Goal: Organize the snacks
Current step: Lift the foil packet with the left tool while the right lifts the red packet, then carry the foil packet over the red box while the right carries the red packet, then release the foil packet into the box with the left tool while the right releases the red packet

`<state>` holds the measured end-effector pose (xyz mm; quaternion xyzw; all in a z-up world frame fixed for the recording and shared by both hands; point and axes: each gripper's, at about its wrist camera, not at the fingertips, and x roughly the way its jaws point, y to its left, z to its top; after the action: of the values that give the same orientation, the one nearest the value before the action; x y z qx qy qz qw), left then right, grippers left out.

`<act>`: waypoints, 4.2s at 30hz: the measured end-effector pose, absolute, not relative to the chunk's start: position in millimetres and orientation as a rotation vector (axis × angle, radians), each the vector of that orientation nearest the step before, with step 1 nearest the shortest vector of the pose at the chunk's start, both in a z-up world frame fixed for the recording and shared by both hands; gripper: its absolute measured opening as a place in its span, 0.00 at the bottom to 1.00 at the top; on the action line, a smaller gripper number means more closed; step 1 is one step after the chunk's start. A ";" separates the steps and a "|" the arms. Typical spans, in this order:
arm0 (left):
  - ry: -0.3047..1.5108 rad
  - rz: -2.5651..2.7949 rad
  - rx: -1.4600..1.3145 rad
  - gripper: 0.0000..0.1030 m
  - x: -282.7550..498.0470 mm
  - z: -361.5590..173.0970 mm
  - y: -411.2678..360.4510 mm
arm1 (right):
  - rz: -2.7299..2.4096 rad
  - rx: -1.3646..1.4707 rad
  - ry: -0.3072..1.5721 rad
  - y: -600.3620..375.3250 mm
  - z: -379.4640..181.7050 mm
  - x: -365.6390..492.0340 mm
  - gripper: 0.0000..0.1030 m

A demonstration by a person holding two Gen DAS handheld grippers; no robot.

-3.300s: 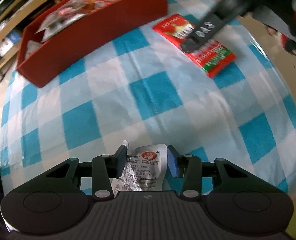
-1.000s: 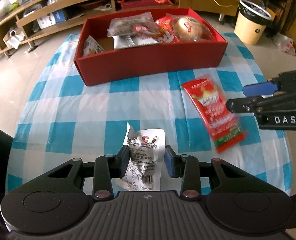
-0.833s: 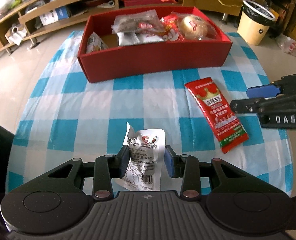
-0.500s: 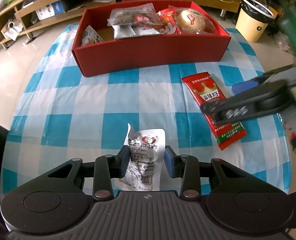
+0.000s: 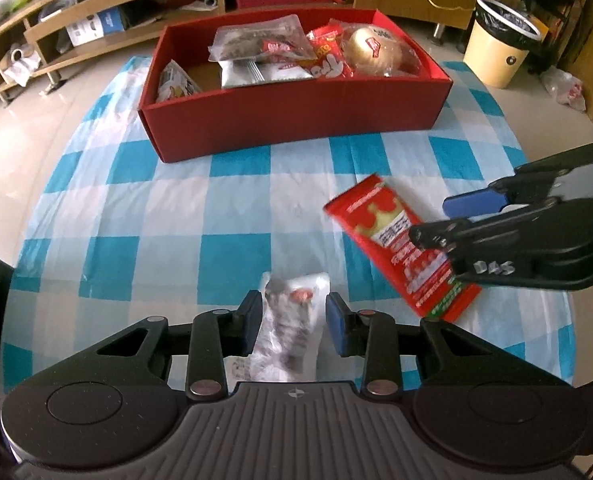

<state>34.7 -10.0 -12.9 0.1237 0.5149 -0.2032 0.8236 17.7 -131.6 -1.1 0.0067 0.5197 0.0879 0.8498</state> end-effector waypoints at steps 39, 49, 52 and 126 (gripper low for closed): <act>1.172 -0.354 0.286 0.60 43.4 -38.5 -6.5 | 0.218 -0.089 1.141 -107.9 -28.5 32.7 0.48; 1.128 -0.366 0.132 0.60 58.6 -10.8 7.3 | 0.188 0.050 1.056 -136.2 4.9 28.8 0.48; 1.101 -0.371 0.128 0.60 60.9 -3.8 4.3 | 0.199 0.065 1.022 -136.2 16.3 27.9 0.48; 0.919 -0.132 0.159 0.86 194.0 29.2 -37.1 | -0.010 0.230 0.809 -184.9 58.3 148.3 0.64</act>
<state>194.0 -37.1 29.2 0.0767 0.4428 -0.0638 0.8911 148.3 -184.9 58.3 0.1118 0.3926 -0.0047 0.9129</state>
